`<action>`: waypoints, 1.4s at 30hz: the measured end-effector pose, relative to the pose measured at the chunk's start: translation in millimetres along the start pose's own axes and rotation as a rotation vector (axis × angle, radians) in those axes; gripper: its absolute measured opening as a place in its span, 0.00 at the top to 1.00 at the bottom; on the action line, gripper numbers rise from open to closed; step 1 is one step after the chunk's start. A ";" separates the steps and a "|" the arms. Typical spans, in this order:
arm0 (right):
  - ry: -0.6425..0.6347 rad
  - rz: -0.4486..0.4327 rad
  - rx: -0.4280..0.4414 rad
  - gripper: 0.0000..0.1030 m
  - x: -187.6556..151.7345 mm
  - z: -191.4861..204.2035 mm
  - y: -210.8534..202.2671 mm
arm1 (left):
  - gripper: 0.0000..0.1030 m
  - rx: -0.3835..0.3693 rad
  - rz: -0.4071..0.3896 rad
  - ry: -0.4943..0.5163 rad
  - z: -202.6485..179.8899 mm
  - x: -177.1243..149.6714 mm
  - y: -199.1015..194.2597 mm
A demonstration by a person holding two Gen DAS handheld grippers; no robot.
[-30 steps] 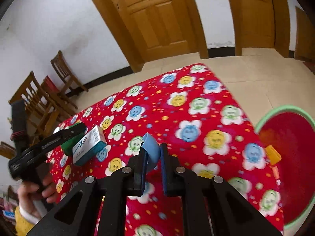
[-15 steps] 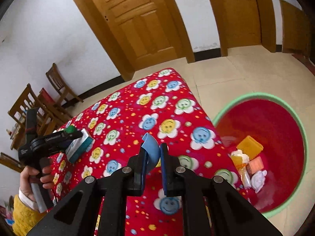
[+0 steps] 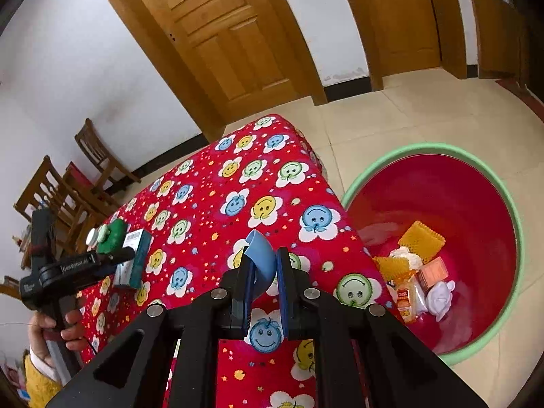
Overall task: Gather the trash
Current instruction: 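Carry the blue hook with right while left carries the white box over the red bin, then open right to drop the blue hook while left opens to drop the white box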
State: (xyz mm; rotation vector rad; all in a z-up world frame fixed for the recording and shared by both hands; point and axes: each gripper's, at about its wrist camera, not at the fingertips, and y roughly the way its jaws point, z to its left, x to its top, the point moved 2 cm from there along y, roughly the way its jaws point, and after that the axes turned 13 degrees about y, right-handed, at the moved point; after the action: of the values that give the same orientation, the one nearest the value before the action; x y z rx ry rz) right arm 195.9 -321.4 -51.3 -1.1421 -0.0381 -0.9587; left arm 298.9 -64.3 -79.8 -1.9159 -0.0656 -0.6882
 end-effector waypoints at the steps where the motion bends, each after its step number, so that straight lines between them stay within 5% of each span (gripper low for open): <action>1: 0.001 -0.002 0.001 0.88 0.2 -1.1 -1.8 | 0.48 -0.001 0.003 0.004 -2.9 -0.6 1.5; 16: 0.052 -0.020 0.018 0.88 -0.1 -22.1 -22.1 | 0.48 0.111 -0.011 0.076 -32.6 -9.9 11.1; 26: 0.104 -0.062 0.015 0.88 5.7 -48.6 -44.1 | 0.49 0.018 -0.047 0.100 -70.0 -21.4 -1.4; 42: 0.200 -0.122 -0.089 0.86 17.8 -120.9 -55.0 | 0.49 -0.123 -0.067 0.285 -195.3 -27.5 -7.6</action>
State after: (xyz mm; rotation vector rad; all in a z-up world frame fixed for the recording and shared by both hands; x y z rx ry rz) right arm 118.9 -431.0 -57.2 -1.1304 0.0984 -1.1897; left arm 189.1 -221.0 -31.5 -1.9198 0.0942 -1.0248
